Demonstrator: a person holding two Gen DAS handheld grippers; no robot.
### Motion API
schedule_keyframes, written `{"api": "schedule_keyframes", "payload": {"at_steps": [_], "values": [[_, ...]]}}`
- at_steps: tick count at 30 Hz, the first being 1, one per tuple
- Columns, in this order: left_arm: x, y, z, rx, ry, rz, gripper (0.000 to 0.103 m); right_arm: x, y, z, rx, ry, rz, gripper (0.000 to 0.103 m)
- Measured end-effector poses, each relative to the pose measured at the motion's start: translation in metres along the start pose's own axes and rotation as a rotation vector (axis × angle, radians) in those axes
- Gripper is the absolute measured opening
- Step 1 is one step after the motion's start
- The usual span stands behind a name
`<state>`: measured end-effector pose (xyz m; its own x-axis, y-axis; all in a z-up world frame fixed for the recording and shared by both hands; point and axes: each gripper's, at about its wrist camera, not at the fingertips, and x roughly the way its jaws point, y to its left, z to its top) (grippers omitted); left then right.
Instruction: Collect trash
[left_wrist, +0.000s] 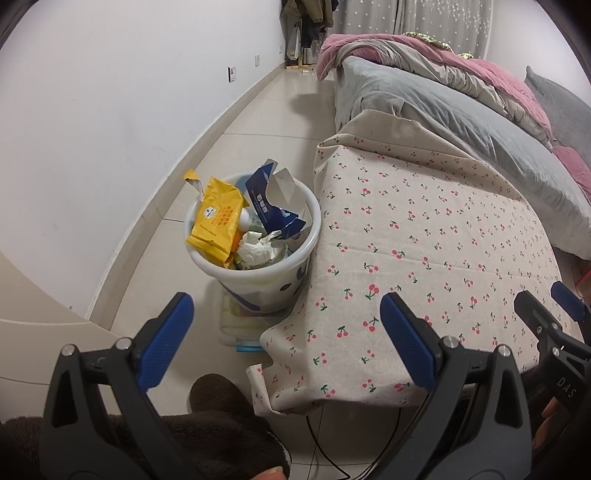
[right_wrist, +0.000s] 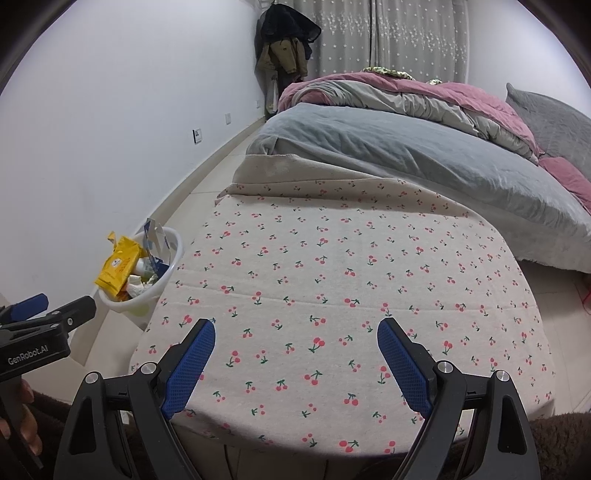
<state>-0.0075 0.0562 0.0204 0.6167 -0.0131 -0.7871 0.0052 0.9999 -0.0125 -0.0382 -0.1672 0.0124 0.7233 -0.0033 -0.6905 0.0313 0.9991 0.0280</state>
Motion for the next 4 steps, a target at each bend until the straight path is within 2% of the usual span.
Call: {"api": "schedule_keyframes", "payload": {"at_steps": [4], "values": [[0.0027,0.0031,0.0062,-0.001,0.02,-0.012,0.1,0.0045,-0.0029,0.0019,0.022,0.03,0.017,0.091]]}}
